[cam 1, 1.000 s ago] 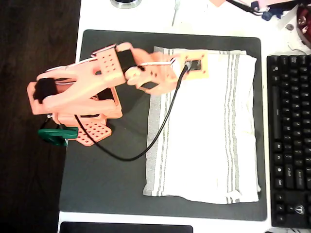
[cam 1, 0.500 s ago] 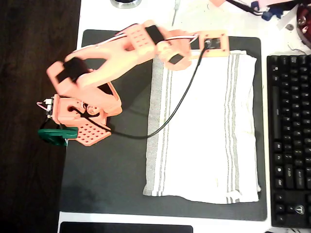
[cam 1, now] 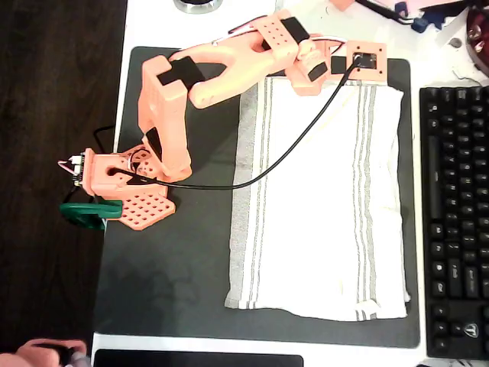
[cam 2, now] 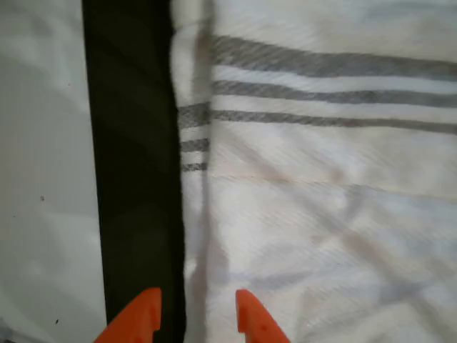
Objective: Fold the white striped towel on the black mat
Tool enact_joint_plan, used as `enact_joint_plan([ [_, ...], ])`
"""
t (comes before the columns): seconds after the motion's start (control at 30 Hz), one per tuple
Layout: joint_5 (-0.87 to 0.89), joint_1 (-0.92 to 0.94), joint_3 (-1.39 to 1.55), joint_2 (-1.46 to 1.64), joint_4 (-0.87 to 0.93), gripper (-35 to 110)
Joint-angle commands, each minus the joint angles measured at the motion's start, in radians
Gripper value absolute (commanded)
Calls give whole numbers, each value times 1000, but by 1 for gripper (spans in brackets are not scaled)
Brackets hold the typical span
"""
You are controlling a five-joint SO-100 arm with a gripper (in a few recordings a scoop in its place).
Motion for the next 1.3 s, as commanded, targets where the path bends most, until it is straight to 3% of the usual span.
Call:
enact_joint_plan([
  [0.0,8,-18,-104,-38,41,15],
  [0.4,18,-14,-316,-272,100,12],
  [0.57,20,-23,-344,-314,120,3],
  [1.27,100,-112,-310,-60,199,0],
])
